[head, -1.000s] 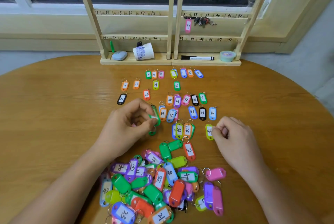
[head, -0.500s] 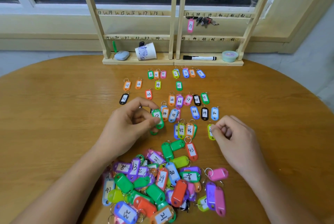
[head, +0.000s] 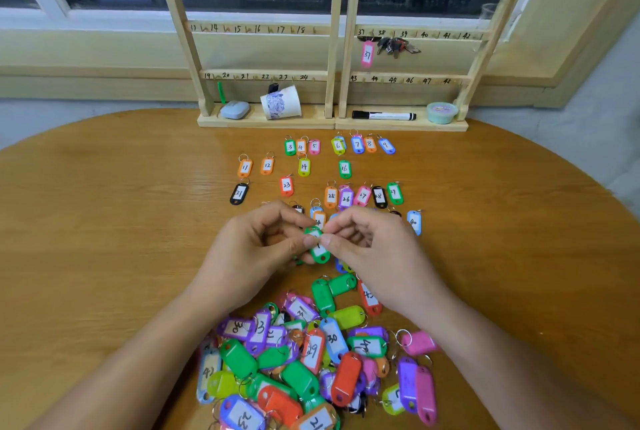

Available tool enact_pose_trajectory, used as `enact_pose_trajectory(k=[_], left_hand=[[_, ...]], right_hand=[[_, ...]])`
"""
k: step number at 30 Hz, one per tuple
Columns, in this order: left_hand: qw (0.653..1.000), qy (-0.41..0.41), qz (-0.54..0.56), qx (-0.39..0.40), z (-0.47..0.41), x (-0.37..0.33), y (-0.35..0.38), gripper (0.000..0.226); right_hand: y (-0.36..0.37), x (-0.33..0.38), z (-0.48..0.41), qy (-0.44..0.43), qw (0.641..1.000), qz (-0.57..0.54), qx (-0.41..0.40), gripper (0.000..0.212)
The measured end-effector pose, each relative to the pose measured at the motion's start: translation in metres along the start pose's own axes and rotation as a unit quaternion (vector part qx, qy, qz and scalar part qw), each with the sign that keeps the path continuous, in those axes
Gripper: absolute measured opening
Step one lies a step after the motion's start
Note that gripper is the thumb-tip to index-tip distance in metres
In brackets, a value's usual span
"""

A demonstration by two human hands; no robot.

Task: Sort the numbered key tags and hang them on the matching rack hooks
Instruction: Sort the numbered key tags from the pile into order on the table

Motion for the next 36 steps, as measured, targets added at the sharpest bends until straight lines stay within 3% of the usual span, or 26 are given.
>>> enact_pose_trajectory(k=[6,14,18,36], left_hand=[[0.999,0.008,-0.011,-0.038,-0.004,0.008,-0.011,0.021],[0.997,0.008,-0.066,-0.046,-0.005,0.017,-0.023,0.009],[0.994,0.005,-0.092,-0.054,-0.005,0.014,-0.025,0.009],[0.989,0.002,-0.146,-0.035,-0.005,0.013,-0.028,0.007]], right_hand=[[-0.015,0.014,-0.044,0.006,1.000,-0.003,0.030,0.008],[-0.111,-0.037,-0.164,0.107,0.978,0.031,-0.178,0.011],[-0.134,-0.058,-0.197,0.134,0.963,0.045,-0.230,0.013],[-0.115,-0.072,-0.220,0.153,0.948,0.155,-0.231,0.003]])
Point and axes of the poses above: each hand's wrist, its own z-axis away from the middle knuckle, its own y-axis out of the palm, x = y × z, the point moved 6 cm from there along -z, towards the middle knuckle, and after that the axes turned 9 degrees about y, right-handed, at the moved point
